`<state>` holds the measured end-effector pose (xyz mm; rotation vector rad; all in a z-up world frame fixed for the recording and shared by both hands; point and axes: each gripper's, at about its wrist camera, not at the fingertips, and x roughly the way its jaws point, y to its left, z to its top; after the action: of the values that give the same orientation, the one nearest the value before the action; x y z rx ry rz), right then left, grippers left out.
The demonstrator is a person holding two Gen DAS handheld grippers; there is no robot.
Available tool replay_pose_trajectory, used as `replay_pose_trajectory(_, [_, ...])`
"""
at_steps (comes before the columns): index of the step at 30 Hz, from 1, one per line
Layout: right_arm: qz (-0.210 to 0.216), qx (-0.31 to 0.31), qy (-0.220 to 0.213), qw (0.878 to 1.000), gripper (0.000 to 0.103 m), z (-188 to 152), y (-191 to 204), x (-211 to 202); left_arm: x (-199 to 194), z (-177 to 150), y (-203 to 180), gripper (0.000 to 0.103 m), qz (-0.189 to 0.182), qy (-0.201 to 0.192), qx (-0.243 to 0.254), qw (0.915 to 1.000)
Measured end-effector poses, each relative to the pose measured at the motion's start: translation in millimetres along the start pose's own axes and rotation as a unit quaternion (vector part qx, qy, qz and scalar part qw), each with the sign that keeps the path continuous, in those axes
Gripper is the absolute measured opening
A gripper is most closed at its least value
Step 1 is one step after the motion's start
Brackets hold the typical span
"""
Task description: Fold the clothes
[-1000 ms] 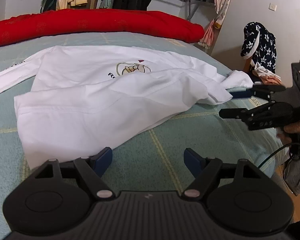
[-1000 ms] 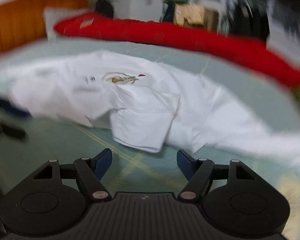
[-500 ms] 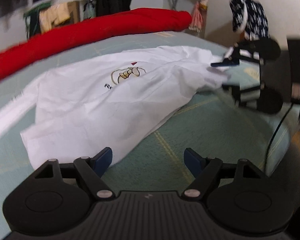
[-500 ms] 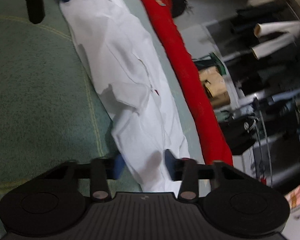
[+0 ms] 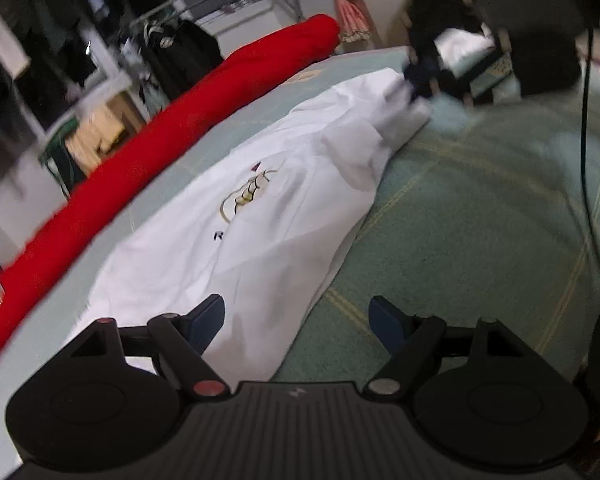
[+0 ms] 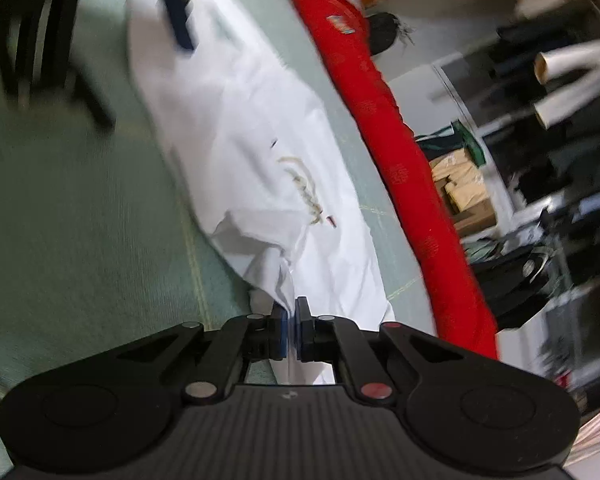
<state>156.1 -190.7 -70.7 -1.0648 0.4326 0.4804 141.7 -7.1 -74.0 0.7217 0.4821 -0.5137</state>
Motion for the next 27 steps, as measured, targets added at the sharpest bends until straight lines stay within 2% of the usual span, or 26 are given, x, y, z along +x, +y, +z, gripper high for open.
replay_pose_trajectory(4, [0.014, 0.046, -0.016, 0.999, 0.005, 4, -23, -22, 4, 2, -14, 0.080, 0.025, -0.016, 0.041, 0.9987])
replay_pose_trajectory(9, [0.017, 0.056, -0.033, 0.998, 0.005, 10, -29, -44, 18, 13, -28, 0.080, 0.056, -0.028, 0.076, 0.9952])
replay_pose_trajectory(14, [0.015, 0.052, -0.043, 0.998, 0.005, 16, -30, -56, 32, 15, -44, 0.080, 0.111, -0.035, 0.143, 0.9829])
replay_pose_trajectory(17, [0.014, 0.056, -0.045, 0.997, 0.005, 14, -28, -65, 34, 13, -45, 0.081, 0.127, -0.039, 0.163, 0.9776])
replay_pose_trajectory(19, [0.012, 0.057, -0.043, 0.997, 0.005, 12, -30, -66, 33, 12, -45, 0.068, 0.147, -0.041, 0.172, 0.9733])
replay_pose_trajectory(20, [0.013, 0.057, -0.042, 0.997, 0.005, 11, -29, -67, 33, 12, -45, 0.038, 0.155, -0.037, 0.178, 0.9710])
replay_pose_trajectory(21, [0.014, 0.056, -0.041, 0.997, 0.005, 11, -29, -67, 33, 12, -43, 0.016, 0.153, -0.030, 0.180, 0.9712])
replay_pose_trajectory(24, [0.020, 0.050, -0.037, 0.998, 0.005, 9, -26, -70, 18, 13, -32, 0.006, 0.129, -0.032, 0.158, 0.9786])
replay_pose_trajectory(27, [0.029, 0.040, -0.030, 0.998, 0.005, 8, -23, -74, -7, 16, -21, 0.005, 0.108, -0.042, 0.145, 0.9825])
